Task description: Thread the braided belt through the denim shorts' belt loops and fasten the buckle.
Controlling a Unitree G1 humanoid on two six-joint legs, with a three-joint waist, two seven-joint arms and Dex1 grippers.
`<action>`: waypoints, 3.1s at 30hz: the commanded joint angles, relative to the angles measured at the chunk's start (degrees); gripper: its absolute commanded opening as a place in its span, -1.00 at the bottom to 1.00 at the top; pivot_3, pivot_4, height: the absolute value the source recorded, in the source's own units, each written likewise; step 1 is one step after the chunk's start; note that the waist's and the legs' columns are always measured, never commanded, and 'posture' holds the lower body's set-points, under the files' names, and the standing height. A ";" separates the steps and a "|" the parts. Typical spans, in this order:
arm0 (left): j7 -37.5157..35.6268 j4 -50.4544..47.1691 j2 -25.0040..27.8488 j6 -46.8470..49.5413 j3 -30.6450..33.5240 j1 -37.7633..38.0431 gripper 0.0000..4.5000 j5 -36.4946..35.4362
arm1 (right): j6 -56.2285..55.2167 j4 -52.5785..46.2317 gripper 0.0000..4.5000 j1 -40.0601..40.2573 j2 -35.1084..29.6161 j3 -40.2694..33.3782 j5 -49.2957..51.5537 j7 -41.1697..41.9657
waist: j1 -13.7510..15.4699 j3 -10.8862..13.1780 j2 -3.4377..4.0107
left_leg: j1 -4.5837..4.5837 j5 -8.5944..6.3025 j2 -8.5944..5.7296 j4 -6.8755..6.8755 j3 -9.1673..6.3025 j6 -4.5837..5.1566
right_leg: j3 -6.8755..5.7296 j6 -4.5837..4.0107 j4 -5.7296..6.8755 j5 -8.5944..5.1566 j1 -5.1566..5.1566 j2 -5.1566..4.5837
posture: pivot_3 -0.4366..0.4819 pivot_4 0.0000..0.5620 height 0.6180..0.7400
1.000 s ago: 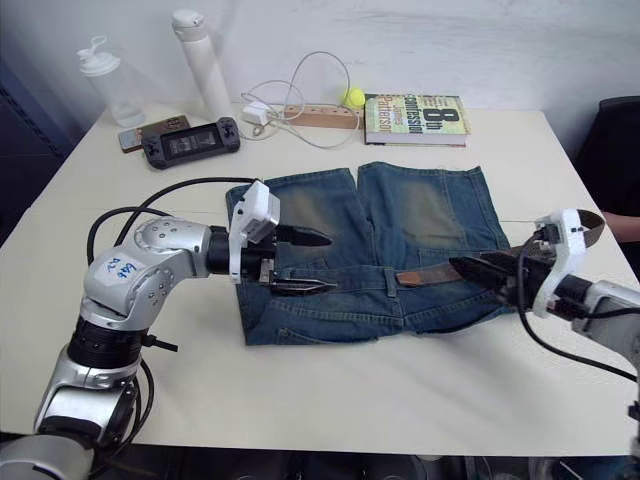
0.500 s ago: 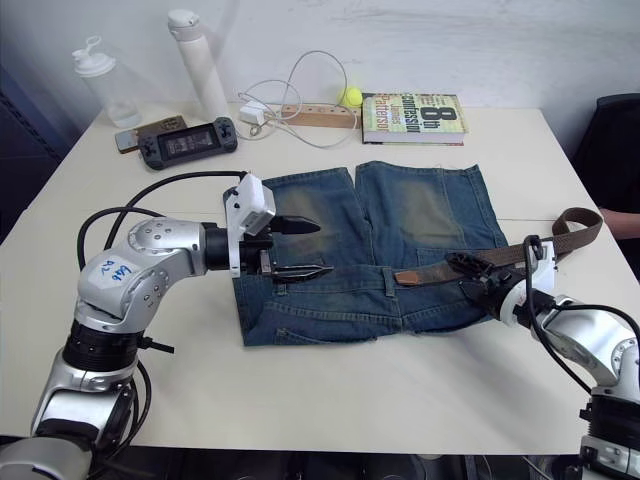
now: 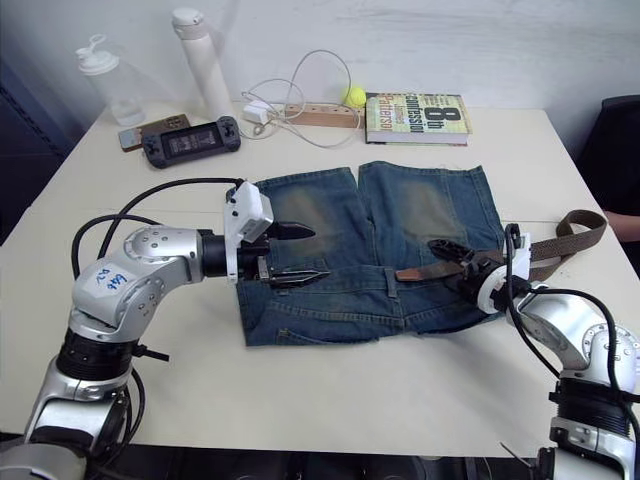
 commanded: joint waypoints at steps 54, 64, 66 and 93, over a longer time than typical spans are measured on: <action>-1.80 -0.78 2.76 -0.99 -2.37 -1.75 1.00 1.14 | -12.28 -13.84 -0.99 9.49 17.23 7.70 -17.45 19.47 | -1.63 0.03 0.03 | 0.29 0.10 0.01 -0.70 -0.03 -0.17 | 0.06 -0.06 -0.07 -0.02 -0.03 -0.04 | -0.05 -0.47 0.92; -2.15 -0.97 3.09 -0.89 -2.72 -1.57 1.00 1.42 | -7.94 -21.04 -0.99 10.73 19.92 17.84 -19.72 15.13 | -1.66 0.03 0.04 | 0.30 0.16 0.01 -0.88 -0.04 -0.25 | 0.06 -0.13 -0.07 -0.06 -0.12 -0.04 | -0.05 -0.47 0.92; -2.08 -0.93 2.72 -0.81 -2.97 -1.72 1.00 1.40 | -7.53 -20.82 -0.99 10.10 19.40 20.16 -23.67 15.33 | -1.61 0.03 0.04 | 0.30 0.16 0.01 -0.89 -0.04 -0.25 | 0.06 -0.14 -0.08 -0.07 -0.12 -0.04 | -0.05 -0.47 0.92; -2.97 0.51 1.10 -2.74 -4.52 -2.03 1.00 2.36 | -19.29 -22.43 0.99 13.43 17.86 5.64 -11.62 4.22 | -0.09 0.01 0.00 | 0.23 0.18 -0.05 -0.96 -0.12 -0.19 | -0.06 -0.13 -0.42 -0.06 -0.02 -0.12 | -0.05 -0.47 0.92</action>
